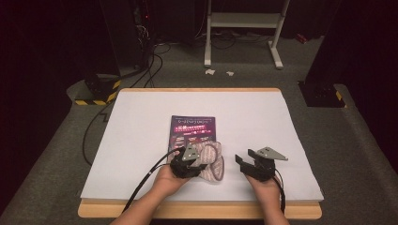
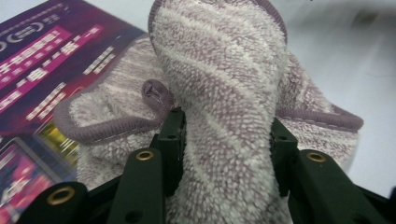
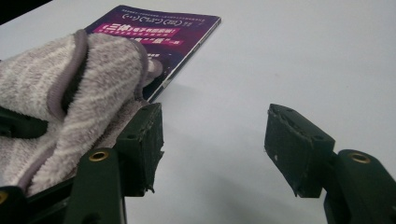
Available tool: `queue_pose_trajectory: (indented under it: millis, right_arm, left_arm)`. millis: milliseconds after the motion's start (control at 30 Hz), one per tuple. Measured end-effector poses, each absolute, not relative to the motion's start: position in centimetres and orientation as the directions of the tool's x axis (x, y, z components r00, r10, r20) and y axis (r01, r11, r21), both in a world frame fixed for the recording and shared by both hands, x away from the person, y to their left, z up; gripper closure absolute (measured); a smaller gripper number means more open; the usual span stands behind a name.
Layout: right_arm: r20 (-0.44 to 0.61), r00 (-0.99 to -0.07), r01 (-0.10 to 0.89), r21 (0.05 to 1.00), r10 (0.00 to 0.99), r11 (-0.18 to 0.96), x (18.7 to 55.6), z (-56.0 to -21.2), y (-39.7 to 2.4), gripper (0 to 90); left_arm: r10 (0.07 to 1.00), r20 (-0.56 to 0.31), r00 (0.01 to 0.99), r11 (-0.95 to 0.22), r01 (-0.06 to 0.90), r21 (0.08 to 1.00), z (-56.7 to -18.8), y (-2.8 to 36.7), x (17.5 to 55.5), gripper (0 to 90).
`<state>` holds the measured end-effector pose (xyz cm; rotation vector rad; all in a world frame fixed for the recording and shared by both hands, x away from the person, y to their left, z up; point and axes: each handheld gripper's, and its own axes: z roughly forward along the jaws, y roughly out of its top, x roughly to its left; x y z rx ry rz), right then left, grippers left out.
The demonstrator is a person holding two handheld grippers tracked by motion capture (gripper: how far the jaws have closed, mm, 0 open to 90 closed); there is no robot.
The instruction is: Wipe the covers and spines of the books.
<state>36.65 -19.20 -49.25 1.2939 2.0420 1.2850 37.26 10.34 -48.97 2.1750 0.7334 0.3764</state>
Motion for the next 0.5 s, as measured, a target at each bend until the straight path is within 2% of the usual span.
queue_pose_trajectory:
  millis: [500]
  right_arm:
    - [0.093, -0.493, 0.486, 0.854, 0.865, 0.185, 36.5, -49.4, -18.7, 36.3]
  left_arm:
    - [0.687, 0.021, 0.726, -0.465, 0.417, 0.781, -49.2, 17.5, 36.0, 59.7]
